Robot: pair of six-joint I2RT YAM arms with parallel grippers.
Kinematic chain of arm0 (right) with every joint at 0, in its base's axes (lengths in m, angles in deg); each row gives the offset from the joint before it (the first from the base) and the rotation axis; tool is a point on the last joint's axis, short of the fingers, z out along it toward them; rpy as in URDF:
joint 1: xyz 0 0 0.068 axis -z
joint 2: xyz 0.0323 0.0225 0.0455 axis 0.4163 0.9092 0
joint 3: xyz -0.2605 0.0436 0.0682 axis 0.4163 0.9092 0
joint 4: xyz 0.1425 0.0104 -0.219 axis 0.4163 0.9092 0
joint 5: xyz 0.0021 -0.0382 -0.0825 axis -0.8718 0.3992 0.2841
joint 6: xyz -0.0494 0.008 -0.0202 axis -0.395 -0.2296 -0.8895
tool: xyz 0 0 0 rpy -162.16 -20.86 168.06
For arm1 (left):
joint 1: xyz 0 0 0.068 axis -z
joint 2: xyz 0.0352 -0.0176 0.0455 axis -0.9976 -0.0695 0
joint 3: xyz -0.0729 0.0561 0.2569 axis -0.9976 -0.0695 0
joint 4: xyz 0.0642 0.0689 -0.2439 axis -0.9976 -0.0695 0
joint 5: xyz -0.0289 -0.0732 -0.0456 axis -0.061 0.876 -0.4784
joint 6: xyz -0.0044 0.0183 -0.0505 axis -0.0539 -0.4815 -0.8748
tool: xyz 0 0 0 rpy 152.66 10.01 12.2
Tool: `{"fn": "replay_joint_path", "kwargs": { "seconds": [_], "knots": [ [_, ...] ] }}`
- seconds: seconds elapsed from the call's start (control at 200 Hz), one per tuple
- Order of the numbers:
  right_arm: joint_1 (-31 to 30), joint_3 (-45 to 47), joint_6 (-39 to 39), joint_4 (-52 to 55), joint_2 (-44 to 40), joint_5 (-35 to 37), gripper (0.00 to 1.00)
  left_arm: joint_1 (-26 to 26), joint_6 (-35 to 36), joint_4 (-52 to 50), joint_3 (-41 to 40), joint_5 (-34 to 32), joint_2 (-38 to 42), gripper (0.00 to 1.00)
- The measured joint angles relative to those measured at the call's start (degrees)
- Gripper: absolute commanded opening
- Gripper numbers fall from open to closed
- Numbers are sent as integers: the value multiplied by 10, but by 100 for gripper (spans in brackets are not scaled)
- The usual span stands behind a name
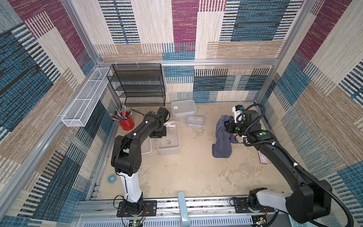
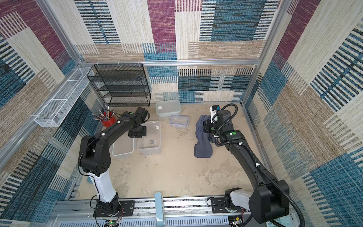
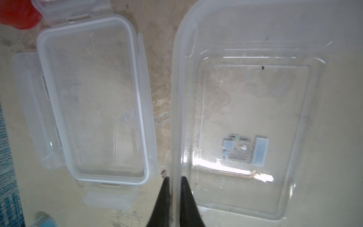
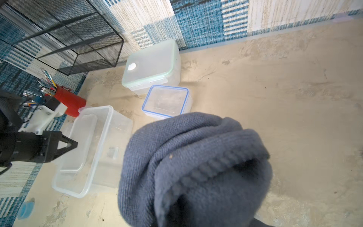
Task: Wipe the insides of the lunch boxes
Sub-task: Move the lunch box to the center of the board.
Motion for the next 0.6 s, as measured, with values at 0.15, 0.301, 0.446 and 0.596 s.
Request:
{"fn": "replay_joint_path", "kwargs": {
  "seconds": [0.15,0.301,0.446,0.596],
  "knots": [
    [2,9,-9,1,33,-1,0,-18,11,-16,30,-37,-24,0],
    [2,11,-18,3,61,0,0,-37,22,-23,37,-55,-30,0],
    [2,4,-31,15,82,19,0,-47,35,-28,37,-77,-30,0],
    [2,1,-40,24,97,36,5,-56,48,-28,28,-92,-29,0]
  ]
}}
